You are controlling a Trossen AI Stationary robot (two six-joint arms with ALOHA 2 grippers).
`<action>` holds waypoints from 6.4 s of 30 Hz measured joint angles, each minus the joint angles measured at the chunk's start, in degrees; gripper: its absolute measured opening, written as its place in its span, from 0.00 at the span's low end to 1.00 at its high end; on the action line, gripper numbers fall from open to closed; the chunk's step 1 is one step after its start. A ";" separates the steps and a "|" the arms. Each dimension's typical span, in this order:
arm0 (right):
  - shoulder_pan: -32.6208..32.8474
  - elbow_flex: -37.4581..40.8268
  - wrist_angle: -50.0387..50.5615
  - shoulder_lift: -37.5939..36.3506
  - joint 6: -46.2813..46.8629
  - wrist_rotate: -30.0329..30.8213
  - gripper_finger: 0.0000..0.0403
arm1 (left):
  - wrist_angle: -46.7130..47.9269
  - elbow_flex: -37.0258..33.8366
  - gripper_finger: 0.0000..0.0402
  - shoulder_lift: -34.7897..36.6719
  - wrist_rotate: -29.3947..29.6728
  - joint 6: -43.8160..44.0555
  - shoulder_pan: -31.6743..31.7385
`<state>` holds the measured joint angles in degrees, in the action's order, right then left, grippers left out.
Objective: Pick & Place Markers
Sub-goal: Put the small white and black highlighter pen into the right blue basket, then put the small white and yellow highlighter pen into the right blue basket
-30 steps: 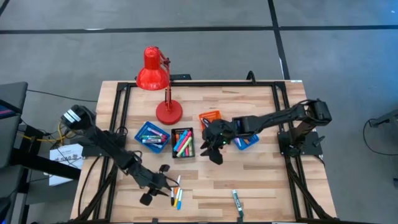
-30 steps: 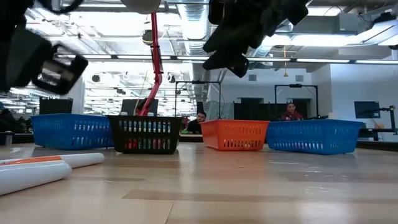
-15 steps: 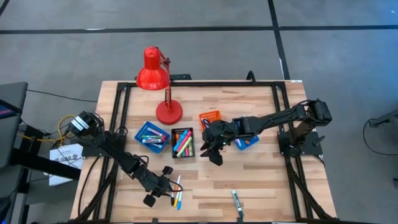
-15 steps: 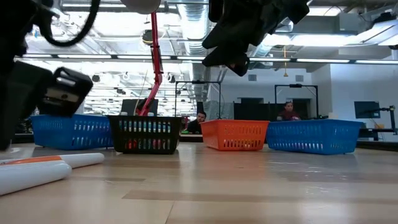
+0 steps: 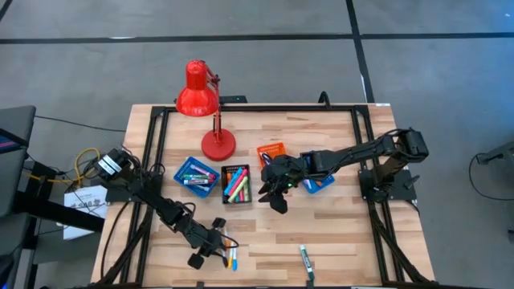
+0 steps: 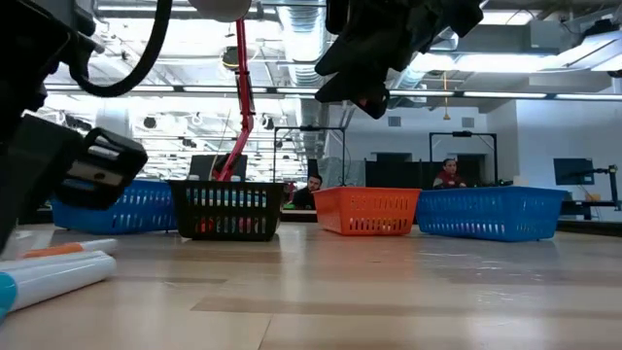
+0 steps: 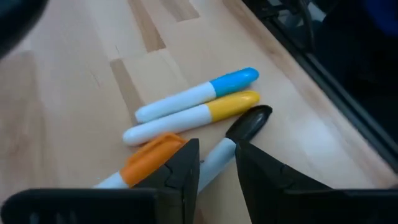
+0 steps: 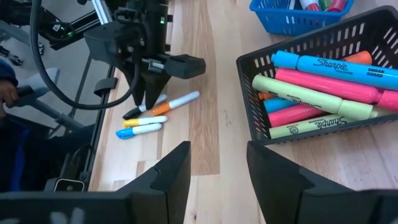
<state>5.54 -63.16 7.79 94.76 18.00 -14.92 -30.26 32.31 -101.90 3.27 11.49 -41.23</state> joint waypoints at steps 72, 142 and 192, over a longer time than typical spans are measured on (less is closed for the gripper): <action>5.01 2.27 -26.60 8.50 -30.51 22.13 0.35 | 12.78 1.62 0.12 27.45 27.66 -16.19 15.16; 12.89 11.06 49.70 -12.52 41.03 50.71 0.18 | 14.82 1.64 0.36 27.47 34.86 -15.52 15.10; 21.36 -9.62 -26.54 32.16 -12.11 18.11 0.31 | 13.70 1.67 0.35 27.42 34.82 -15.52 15.07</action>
<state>26.90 -72.77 -18.76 126.92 5.89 3.19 -16.55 33.98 -74.48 38.09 -4.03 -26.15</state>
